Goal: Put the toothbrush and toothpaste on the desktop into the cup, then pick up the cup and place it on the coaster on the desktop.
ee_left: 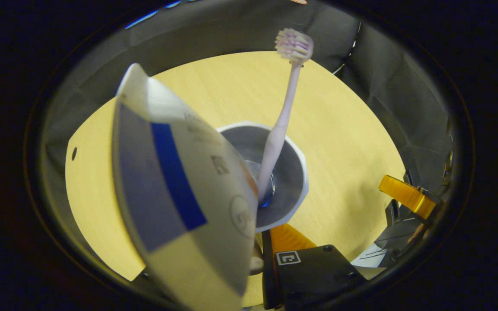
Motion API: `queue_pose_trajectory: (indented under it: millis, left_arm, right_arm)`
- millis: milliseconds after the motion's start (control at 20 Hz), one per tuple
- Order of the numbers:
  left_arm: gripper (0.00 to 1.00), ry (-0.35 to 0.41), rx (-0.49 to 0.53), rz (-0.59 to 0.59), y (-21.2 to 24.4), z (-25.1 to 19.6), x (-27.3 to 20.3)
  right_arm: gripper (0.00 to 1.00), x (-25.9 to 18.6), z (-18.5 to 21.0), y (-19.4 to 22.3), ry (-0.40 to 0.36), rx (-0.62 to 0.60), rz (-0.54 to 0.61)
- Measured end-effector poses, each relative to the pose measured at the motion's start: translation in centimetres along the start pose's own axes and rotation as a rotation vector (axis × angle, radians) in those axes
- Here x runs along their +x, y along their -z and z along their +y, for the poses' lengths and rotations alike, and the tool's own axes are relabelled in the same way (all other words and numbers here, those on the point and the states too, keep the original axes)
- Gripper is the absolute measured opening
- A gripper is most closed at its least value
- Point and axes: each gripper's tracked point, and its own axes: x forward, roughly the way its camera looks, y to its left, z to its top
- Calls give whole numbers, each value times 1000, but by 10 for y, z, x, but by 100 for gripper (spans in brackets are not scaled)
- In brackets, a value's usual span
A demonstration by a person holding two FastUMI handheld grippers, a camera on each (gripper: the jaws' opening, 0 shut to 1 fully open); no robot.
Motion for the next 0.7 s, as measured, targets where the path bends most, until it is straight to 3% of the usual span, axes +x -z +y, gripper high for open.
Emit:
queue_pose_trajectory:
  millis: [700]
  left_arm:
    - [34,-7,-10,21,7,9,10]
  right_arm:
    - [37,-2,-2,-9,8,6,16]
